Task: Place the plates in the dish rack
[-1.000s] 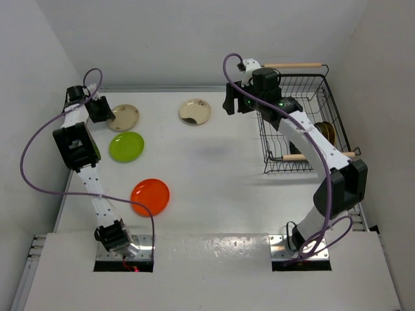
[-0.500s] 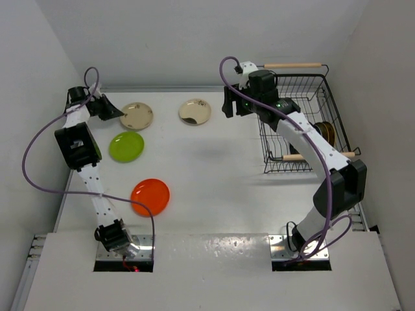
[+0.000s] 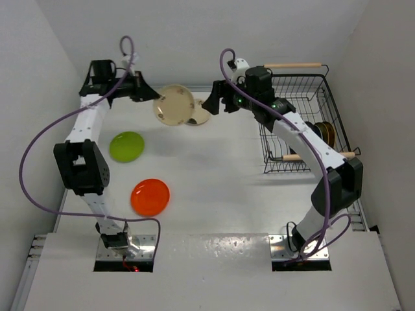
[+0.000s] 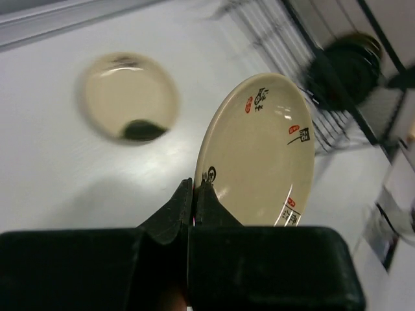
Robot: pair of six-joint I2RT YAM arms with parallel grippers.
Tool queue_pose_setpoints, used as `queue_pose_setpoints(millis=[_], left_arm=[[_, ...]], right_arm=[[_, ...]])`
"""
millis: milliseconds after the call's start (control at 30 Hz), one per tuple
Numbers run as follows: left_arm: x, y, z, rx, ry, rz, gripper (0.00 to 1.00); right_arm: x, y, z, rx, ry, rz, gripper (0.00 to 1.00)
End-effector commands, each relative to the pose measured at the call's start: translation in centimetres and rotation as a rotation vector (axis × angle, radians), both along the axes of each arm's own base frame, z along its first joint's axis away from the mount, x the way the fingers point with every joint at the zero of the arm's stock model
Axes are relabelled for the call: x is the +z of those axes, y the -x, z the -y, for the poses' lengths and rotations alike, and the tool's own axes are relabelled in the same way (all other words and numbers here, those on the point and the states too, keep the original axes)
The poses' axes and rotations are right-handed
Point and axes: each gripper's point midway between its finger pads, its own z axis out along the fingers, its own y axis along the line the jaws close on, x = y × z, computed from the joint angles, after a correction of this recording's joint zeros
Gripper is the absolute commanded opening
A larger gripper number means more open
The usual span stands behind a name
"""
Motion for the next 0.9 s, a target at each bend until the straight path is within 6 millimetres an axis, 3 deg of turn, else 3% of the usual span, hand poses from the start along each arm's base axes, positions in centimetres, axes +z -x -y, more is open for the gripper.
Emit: queue_pose_setpoints(millis=[0, 33, 100, 133, 167, 267, 333, 400, 467, 500, 533, 600, 633, 667, 700, 767, 800, 833, 867], left_arm=[[-1.0, 4.2, 6.0, -0.237, -0.005, -0.016, 0.00], [-1.1, 4.4, 6.6, -0.257, -0.011, -0.006, 0.00], [-0.1, 5.2, 7.7, -0.285, -0.019, 0.016, 0.00], [-0.1, 5.4, 8.1, -0.294, -0.019, 0.016, 0.00], [0.5, 6.0, 9.0, -0.327, -0.003, 0.028, 0.00], [1.4, 6.3, 9.5, -0.341, 0.004, 0.043, 0.00], [2.2, 6.5, 9.8, -0.350, 0.002, 0.063, 0.00], [2.3, 6.7, 9.9, -0.358, 0.008, 0.064, 0.00], [2.8, 6.9, 10.0, -0.365, 0.013, 0.074, 0.00], [2.8, 7.1, 10.4, -0.375, 0.013, 0.074, 0.00], [2.6, 6.9, 10.3, -0.363, 0.004, 0.072, 0.00], [2.3, 6.6, 9.9, -0.330, -0.023, 0.069, 0.00], [1.9, 6.4, 9.6, -0.309, -0.040, 0.056, 0.02], [1.6, 6.0, 9.3, -0.280, -0.063, 0.052, 0.27], [0.8, 5.3, 8.3, -0.216, -0.127, 0.035, 0.46], [1.1, 4.1, 6.7, -0.132, -0.217, 0.049, 0.70], [0.7, 2.8, 4.4, -0.029, -0.321, 0.054, 0.89], [0.2, 2.5, 3.3, 0.016, -0.376, 0.030, 0.94], [0.8, 1.6, 1.3, 0.085, -0.429, 0.043, 0.99]], right_arm=[[2.0, -0.5, -3.6, 0.100, -0.178, 0.027, 0.90], [2.2, -0.6, -4.0, 0.105, -0.214, 0.027, 0.90], [0.2, -0.4, -4.5, 0.116, -0.227, -0.035, 0.87], [0.5, -0.8, -4.7, 0.112, -0.252, -0.020, 0.85], [-1.2, -0.7, -4.8, 0.106, -0.246, -0.057, 0.81], [-2.8, -0.5, -4.8, 0.097, -0.240, -0.094, 0.70], [-3.5, -0.2, -4.7, 0.096, -0.243, -0.113, 0.59], [-3.6, 0.1, -4.7, 0.103, -0.255, -0.113, 0.56], [-4.1, 0.4, -4.7, 0.102, -0.262, -0.129, 0.39], [-3.8, 0.6, -4.8, 0.115, -0.276, -0.129, 0.21], [-3.7, 0.8, -4.9, 0.130, -0.283, -0.132, 0.12], [-2.9, 1.2, -5.1, 0.148, -0.296, -0.122, 0.00], [-2.2, 1.4, -5.0, 0.149, -0.303, -0.115, 0.00], [-2.1, 1.5, -4.9, 0.150, -0.294, -0.103, 0.00], [-1.7, 1.2, -3.8, 0.090, -0.273, -0.081, 0.00], [1.0, 1.1, -1.8, 0.041, -0.215, 0.035, 0.00], [-0.6, 0.8, 0.5, -0.061, -0.124, -0.010, 0.00], [0.5, -0.4, 2.6, -0.153, -0.038, 0.064, 0.00], [2.9, -1.4, 5.7, -0.278, 0.021, 0.135, 0.00]])
